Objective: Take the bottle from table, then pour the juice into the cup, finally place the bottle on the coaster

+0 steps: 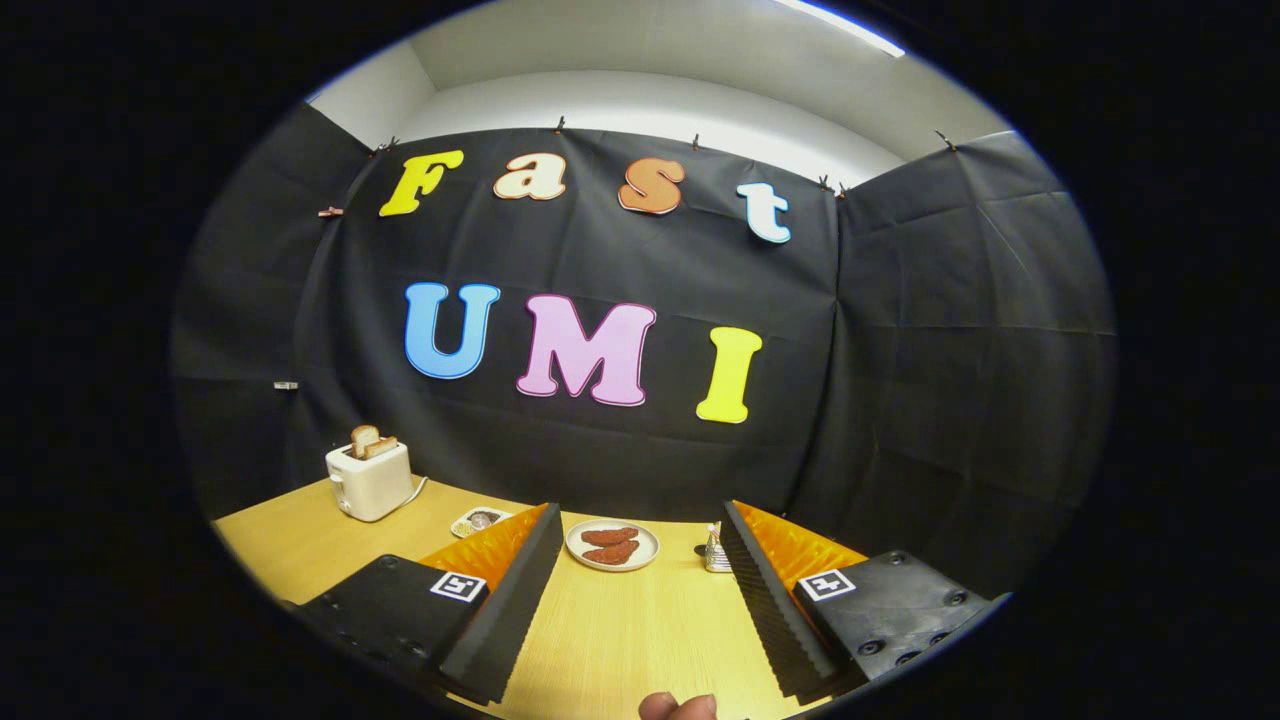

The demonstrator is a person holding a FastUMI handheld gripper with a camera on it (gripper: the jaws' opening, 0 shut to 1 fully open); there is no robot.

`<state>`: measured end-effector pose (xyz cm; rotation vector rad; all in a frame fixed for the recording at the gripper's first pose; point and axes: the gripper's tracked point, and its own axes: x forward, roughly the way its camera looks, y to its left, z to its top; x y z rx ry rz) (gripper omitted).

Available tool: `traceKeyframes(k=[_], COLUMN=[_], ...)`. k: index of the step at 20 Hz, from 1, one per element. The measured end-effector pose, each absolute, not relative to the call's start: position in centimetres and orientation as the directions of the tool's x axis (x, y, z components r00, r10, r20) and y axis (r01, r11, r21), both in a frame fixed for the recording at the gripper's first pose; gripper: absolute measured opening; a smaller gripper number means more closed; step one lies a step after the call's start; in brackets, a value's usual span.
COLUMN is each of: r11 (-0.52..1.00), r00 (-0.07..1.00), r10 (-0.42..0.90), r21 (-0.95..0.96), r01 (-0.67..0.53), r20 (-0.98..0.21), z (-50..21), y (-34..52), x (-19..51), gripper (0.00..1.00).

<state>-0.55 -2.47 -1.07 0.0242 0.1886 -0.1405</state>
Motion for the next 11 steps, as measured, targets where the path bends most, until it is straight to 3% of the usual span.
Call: traceKeyframes(k=[6,11], r11=[0.994,0.999], r00=[0.979,0.981], r10=[-0.105,-0.035], r21=[-0.056,-0.006], r01=[0.096,0.034], r20=[-0.176,-0.189], z=[-1.0,-1.2], y=[-2.1,-1.2], x=[-0.5,-0.4], gripper=[0.97,0.97])
